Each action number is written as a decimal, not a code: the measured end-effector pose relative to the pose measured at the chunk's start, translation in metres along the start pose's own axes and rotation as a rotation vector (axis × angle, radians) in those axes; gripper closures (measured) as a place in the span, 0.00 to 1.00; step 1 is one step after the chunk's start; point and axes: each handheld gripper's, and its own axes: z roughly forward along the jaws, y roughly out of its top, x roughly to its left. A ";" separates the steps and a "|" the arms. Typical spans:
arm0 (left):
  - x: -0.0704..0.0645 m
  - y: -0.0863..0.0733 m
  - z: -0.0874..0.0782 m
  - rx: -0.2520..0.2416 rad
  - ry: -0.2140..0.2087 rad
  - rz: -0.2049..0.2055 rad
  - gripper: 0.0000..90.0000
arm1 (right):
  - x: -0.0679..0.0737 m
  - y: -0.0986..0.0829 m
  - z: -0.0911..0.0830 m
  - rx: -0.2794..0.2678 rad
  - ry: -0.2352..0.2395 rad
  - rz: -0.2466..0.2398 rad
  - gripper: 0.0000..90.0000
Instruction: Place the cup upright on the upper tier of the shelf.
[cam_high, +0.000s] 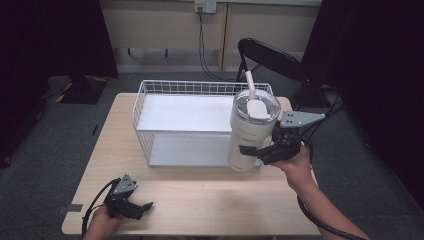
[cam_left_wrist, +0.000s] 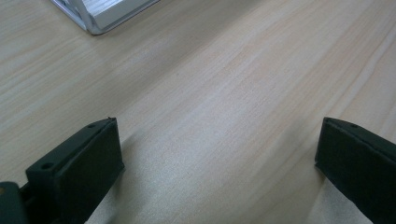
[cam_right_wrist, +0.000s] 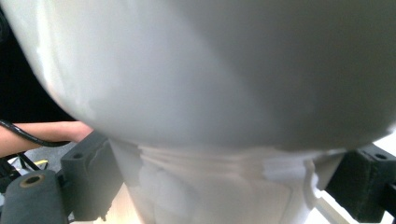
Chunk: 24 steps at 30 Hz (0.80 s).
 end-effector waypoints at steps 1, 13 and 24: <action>0.000 0.000 0.000 0.000 0.000 0.000 0.00 | 0.000 0.003 0.001 -0.001 0.001 -0.004 0.12; 0.000 0.000 0.000 0.000 0.000 0.000 0.00 | -0.002 0.023 0.004 -0.013 -0.008 -0.020 0.12; 0.000 0.000 0.000 0.000 0.000 0.000 0.00 | -0.009 0.041 0.002 -0.036 -0.022 -0.004 0.12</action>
